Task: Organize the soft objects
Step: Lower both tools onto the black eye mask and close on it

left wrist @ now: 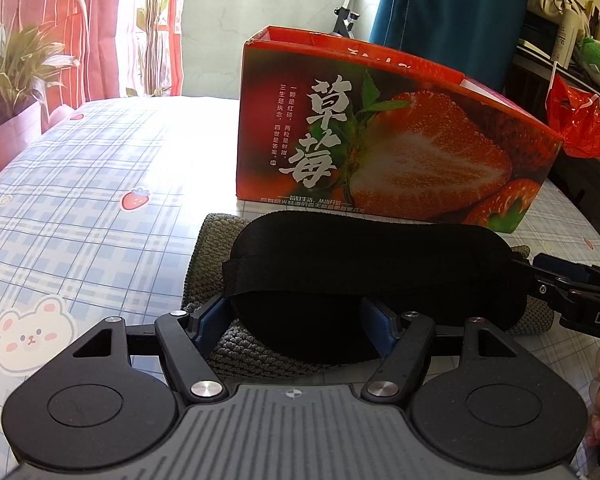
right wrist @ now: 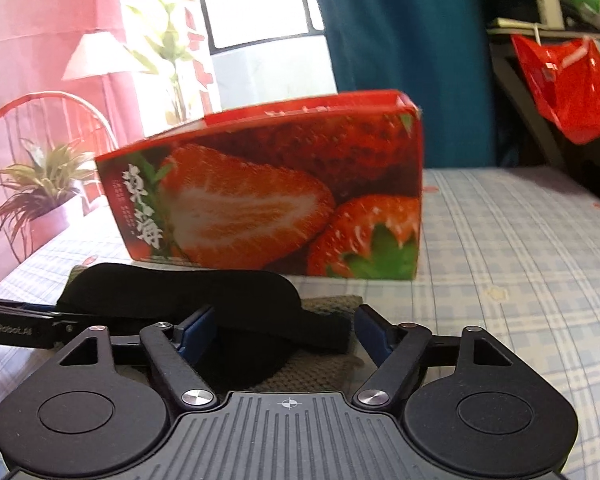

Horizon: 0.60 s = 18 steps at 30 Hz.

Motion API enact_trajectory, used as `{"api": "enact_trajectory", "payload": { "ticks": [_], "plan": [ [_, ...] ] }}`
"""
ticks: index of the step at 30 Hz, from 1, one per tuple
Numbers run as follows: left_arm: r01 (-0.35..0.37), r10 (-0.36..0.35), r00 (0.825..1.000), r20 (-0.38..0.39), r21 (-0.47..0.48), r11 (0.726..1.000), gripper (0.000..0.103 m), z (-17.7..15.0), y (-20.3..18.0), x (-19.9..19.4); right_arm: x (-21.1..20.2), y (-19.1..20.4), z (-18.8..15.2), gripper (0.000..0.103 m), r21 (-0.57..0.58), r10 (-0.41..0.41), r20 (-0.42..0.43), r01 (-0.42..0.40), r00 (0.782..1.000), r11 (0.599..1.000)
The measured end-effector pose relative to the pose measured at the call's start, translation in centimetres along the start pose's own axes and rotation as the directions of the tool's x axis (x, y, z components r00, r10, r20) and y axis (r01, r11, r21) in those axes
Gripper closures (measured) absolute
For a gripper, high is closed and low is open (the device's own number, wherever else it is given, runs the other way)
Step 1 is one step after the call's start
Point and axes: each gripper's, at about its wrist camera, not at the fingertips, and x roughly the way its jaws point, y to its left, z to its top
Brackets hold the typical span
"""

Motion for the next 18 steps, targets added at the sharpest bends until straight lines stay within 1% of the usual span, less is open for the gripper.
{"api": "enact_trajectory", "payload": {
  "ticks": [2,5,6,7,9,12,14,17,18],
  "plan": [
    [0.0,0.0,1.0,0.0,0.0,1.0,0.029,0.0,0.0,0.0,0.3,-0.2,0.0,0.025,0.012,0.001,-0.016,0.0,1.0,1.0],
    [-0.001,0.001,1.0,0.0,0.0,1.0,0.029,0.0,0.0,0.0,0.8,-0.2,-0.1,0.027,0.017,0.051,-0.059,-0.05,0.997,0.999],
    [-0.001,0.001,1.0,0.0,0.001,1.0,0.029,0.0,0.0,0.0,0.8,-0.1,-0.1,0.028,0.009,0.055,-0.055,-0.055,0.997,0.998],
    [-0.001,0.001,1.0,0.0,0.001,1.0,0.029,0.0,0.0,0.0,0.7,0.0,-0.2,0.033,0.0,0.06,-0.051,-0.06,0.997,0.998],
    [0.0,0.0,1.0,0.001,-0.001,1.0,0.029,0.0,0.0,0.0,0.6,0.4,-0.2,0.039,-0.019,0.076,-0.045,-0.077,0.996,0.997],
    [0.001,-0.001,1.0,0.0,-0.001,1.0,0.029,0.0,0.0,0.1,0.2,1.1,-0.4,0.047,-0.063,0.086,-0.028,-0.087,0.996,0.994],
    [0.001,-0.001,1.0,0.0,-0.001,1.0,0.029,0.0,0.0,0.1,0.0,1.4,-0.4,0.049,-0.081,0.089,-0.015,-0.09,0.996,0.993],
    [0.001,-0.001,1.0,0.001,-0.001,1.0,0.029,0.0,0.0,0.1,-0.2,1.3,-0.3,0.057,-0.073,0.1,-0.002,-0.1,0.995,0.992],
    [0.0,0.0,1.0,0.001,0.0,1.0,0.029,0.0,-0.1,0.1,-0.3,1.2,-0.3,0.064,-0.065,0.101,0.005,-0.1,0.995,0.993]
  ]
}}
